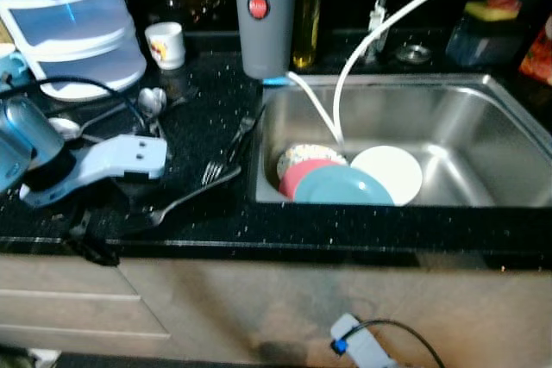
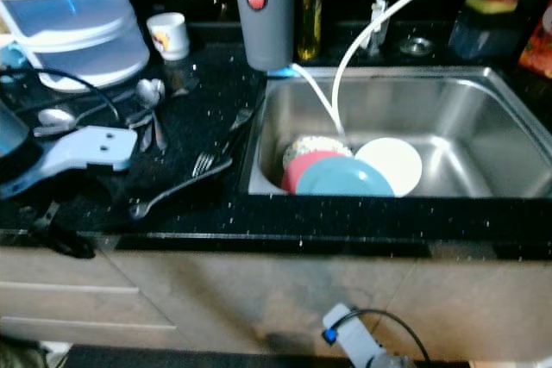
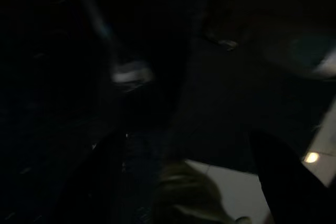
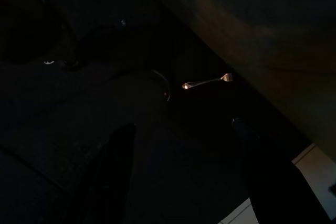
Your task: Kitchen organization
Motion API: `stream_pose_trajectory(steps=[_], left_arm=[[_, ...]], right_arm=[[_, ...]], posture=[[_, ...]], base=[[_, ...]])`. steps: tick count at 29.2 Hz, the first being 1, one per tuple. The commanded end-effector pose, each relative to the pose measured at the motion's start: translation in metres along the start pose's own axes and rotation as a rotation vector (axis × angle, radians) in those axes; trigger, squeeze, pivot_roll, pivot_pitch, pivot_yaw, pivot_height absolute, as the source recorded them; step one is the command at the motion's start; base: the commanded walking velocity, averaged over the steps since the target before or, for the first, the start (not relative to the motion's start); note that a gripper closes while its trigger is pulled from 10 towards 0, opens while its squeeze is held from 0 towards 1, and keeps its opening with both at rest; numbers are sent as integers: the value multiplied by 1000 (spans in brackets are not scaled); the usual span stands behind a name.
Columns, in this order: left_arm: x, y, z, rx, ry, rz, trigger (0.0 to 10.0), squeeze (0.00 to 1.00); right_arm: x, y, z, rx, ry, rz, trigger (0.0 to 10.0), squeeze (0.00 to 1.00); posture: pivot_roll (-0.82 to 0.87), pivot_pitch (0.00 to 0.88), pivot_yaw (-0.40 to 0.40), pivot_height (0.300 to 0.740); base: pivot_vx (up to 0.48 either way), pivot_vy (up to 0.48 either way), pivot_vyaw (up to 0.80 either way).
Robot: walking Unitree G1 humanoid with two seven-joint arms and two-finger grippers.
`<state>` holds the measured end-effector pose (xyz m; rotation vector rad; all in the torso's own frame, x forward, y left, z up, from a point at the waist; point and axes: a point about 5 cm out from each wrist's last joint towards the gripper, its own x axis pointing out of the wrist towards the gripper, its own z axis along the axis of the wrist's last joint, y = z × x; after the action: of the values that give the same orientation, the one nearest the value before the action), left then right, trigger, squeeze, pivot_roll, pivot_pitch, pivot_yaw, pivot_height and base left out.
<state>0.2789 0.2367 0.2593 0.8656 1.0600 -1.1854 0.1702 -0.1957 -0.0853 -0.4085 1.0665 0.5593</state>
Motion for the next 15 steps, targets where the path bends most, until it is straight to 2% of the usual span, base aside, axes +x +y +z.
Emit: stream_pose_trajectory(steps=[1, 3, 10, 15], left_arm=[[5, 7, 1, -2, -4, 38, 10000, 0], [9, 15, 5, -14, -37, 77, 10000, 0], [19, 25, 16, -8, -115, 106, 10000, 0], [22, 27, 21, -2, -146, 108, 10000, 0]], right_arm=[[0, 2, -1, 22, -4, 4, 10000, 0], [0, 2, -1, 24, -4, 5, 10000, 0], [0, 2, -2, 24, -1, 7, 10000, 0], [0, 2, -3, 23, 0, 8, 10000, 0]], posture=[[68, 0, 47, 740], [62, 0, 46, 740], [51, 0, 41, 740], [46, 0, 39, 740]], base=[[0, 0, 0], [0, 0, 0], [0, 0, 0], [0, 0, 0]])
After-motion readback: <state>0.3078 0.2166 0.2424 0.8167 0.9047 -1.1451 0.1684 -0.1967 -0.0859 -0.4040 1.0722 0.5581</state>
